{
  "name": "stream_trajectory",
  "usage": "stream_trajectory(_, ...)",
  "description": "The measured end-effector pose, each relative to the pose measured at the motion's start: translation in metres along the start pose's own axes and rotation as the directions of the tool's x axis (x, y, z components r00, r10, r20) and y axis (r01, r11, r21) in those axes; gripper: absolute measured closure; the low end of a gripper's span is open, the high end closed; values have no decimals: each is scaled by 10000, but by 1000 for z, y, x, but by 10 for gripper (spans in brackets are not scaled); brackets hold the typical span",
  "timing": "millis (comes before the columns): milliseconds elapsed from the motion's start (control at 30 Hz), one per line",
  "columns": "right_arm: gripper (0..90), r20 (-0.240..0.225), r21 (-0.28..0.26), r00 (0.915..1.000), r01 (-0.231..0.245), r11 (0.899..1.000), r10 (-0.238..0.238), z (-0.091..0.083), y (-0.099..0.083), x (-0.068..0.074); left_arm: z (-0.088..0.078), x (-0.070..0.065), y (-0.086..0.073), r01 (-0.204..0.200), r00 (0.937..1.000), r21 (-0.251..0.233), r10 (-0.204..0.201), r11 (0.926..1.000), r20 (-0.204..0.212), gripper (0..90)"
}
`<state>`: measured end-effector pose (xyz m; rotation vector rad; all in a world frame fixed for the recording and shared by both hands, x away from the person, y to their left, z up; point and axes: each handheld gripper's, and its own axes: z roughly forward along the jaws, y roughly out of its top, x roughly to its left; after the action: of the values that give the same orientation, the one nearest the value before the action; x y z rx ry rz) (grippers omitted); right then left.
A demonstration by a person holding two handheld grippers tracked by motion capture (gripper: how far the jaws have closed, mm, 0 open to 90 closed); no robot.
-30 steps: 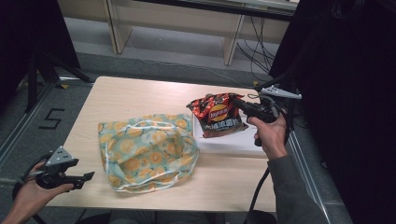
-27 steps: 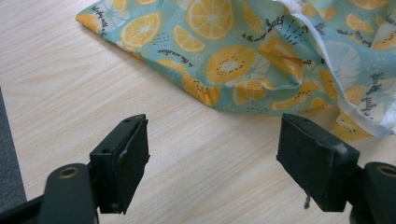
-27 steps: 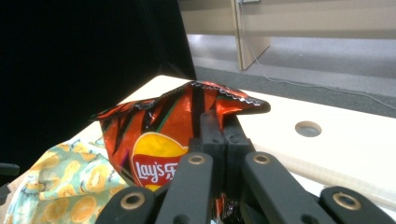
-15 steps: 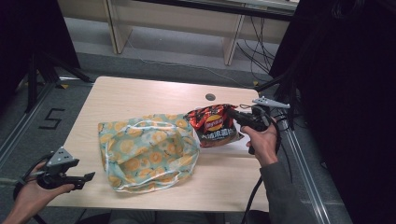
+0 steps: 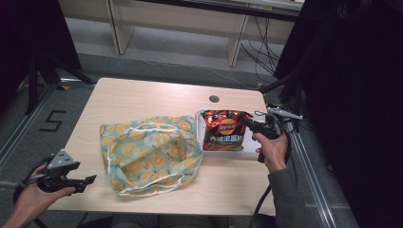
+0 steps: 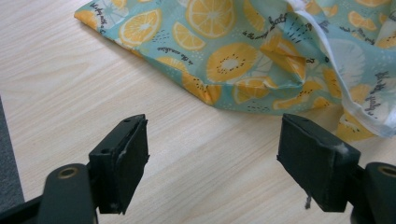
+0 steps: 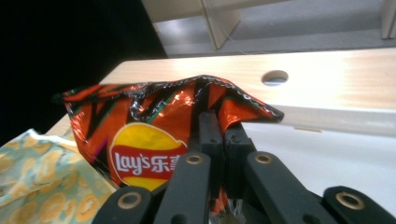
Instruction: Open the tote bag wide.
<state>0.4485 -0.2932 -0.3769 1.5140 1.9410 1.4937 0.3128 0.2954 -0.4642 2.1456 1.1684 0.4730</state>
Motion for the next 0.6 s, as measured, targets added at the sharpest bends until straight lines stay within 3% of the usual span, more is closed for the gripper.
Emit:
stream_trajectory(67, 895, 69, -53, 10000, -72, 10000, 72, 1, -2, -5, 0, 0, 0, 61, 10000, -44, -61, 10000, -7, 240)
stream_trajectory(100, 892, 212, -124, 9994, 260, 9996, -258, 2, -2, -9, 0, 0, 0, 39, 10000, -35, -39, 10000, -6, 240)
stream_trajectory(233, 886, 233, -21, 9997, -65, 10000, 66, 3, -1, -8, 1, 0, 0, -41, 10000, 31, 41, 10000, 15, 240)
stream_trajectory(333, 877, 324, -29, 9992, 246, 9997, -245, 9, 2, -10, 0, 0, 0, -42, 10000, 24, 42, 10000, 14, 240)
stream_trajectory(400, 867, 431, 15, 9988, 219, 9998, -220, 15, 4, -12, 0, 0, 0, -45, 10000, 11, 45, 10000, 17, 240)
stream_trajectory(433, 865, 466, 74, 9989, -63, 10000, 59, 16, 4, -10, 0, 0, 0, -61, 10000, 37, 61, 10000, 29, 240)
stream_trajectory(467, 860, 477, 30, 9986, 226, 9997, -227, 19, 5, -14, 1, 0, 0, -64, 10000, 51, 64, 10000, 33, 240)
stream_trajectory(567, 852, 605, 76, 9977, 317, 9995, -321, 28, 5, -19, 1, 0, 0, -76, 10000, 90, 76, 9999, 51, 240)
stream_trajectory(600, 851, 591, 49, 9982, 138, 9999, -141, 30, 5, -19, 1, 0, 0, -93, 9999, 103, 93, 9999, 46, 240)
